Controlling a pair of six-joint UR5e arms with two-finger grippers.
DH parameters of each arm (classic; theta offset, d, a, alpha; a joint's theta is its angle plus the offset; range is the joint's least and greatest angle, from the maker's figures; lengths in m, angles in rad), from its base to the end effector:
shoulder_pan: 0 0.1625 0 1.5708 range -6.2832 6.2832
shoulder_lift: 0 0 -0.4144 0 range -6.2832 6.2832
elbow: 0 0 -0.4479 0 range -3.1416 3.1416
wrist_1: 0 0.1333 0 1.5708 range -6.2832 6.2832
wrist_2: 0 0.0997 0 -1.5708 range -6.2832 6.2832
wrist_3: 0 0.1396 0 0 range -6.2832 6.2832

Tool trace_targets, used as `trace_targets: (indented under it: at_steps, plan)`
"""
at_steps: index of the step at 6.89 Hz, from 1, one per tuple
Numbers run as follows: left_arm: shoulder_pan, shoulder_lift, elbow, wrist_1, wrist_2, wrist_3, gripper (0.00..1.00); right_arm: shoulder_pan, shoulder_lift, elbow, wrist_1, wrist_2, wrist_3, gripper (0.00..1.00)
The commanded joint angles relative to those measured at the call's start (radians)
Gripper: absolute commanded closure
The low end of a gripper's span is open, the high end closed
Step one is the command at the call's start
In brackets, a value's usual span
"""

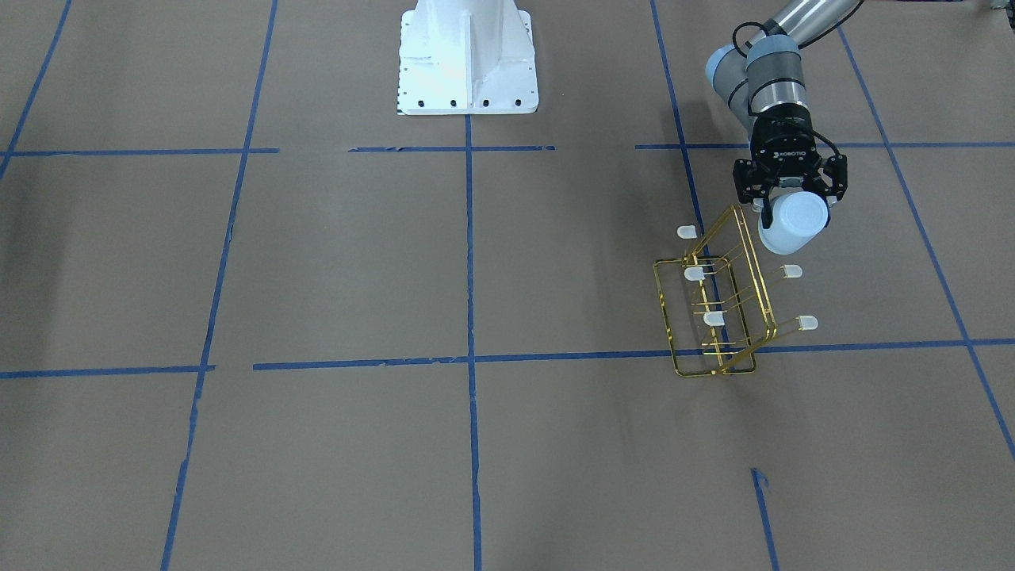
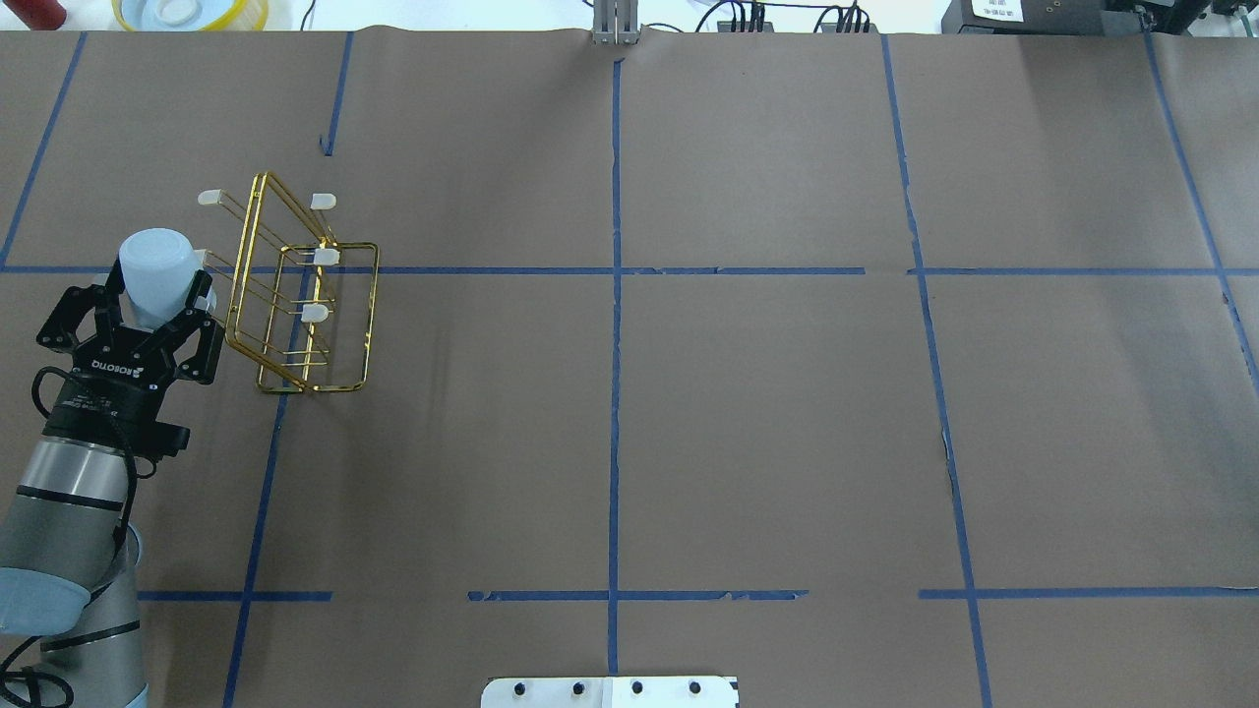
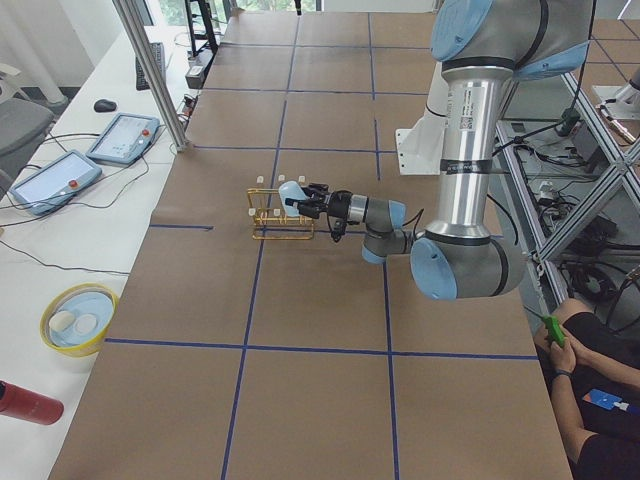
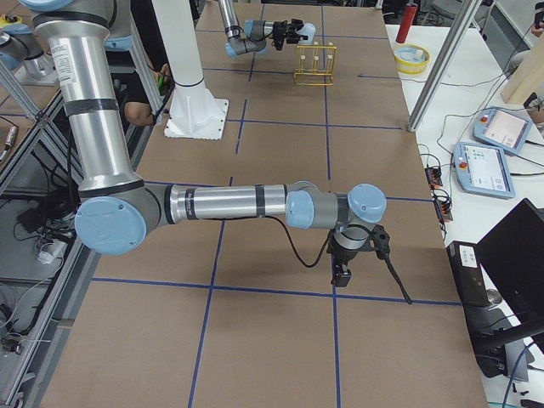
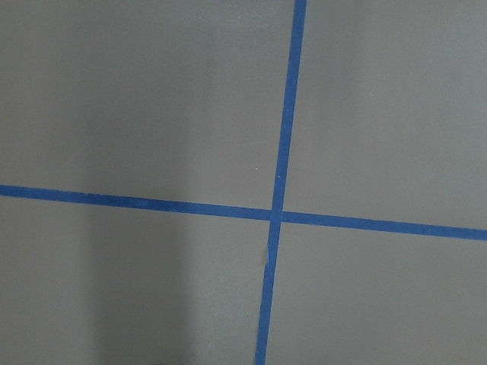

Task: Hang cup on cup holder
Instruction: 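Bring the sideways cup with the left gripper to a gold rack hook, then slide the cup onto the hook and open the left gripper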

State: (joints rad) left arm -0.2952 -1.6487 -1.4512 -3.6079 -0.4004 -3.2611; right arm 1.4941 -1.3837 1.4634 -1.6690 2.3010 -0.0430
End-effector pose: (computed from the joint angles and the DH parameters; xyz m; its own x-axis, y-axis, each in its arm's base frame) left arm 0.3910 -0.3926 0.4810 -0.8627 -0.1422 0.4853 -0.5006 0.1036 -0.8595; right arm -0.0075 -0.6226 0.6398 0.7398 -0.0876 0.6671 0.1085 0.9940 0.0102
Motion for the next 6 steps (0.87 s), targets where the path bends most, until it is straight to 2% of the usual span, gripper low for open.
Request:
trace_targets:
  at_steps: [1, 2, 3, 4, 6]
  plan:
    - [0.002, -0.002, 0.003, 0.0, 0.0, 0.001, 0.87, 0.0, 0.0, 0.0, 0.0, 0.0, 0.0, 0.0]
    - [0.002, -0.002, 0.005, 0.0, 0.002, 0.004, 0.65, 0.0, 0.0, 0.0, 0.0, 0.0, 0.0, 0.0]
    - [0.002, 0.0, 0.005, 0.0, 0.0, 0.006, 0.2, 0.0, 0.0, 0.0, 0.0, 0.0, 0.0, 0.0]
    - [0.002, 0.001, 0.002, 0.0, 0.0, 0.006, 0.0, 0.0, 0.0, 0.0, 0.0, 0.0, 0.0, 0.0]
    - [0.002, 0.007, -0.009, -0.002, -0.002, 0.006, 0.0, 0.0, 0.0, 0.0, 0.0, 0.0, 0.0, 0.0]
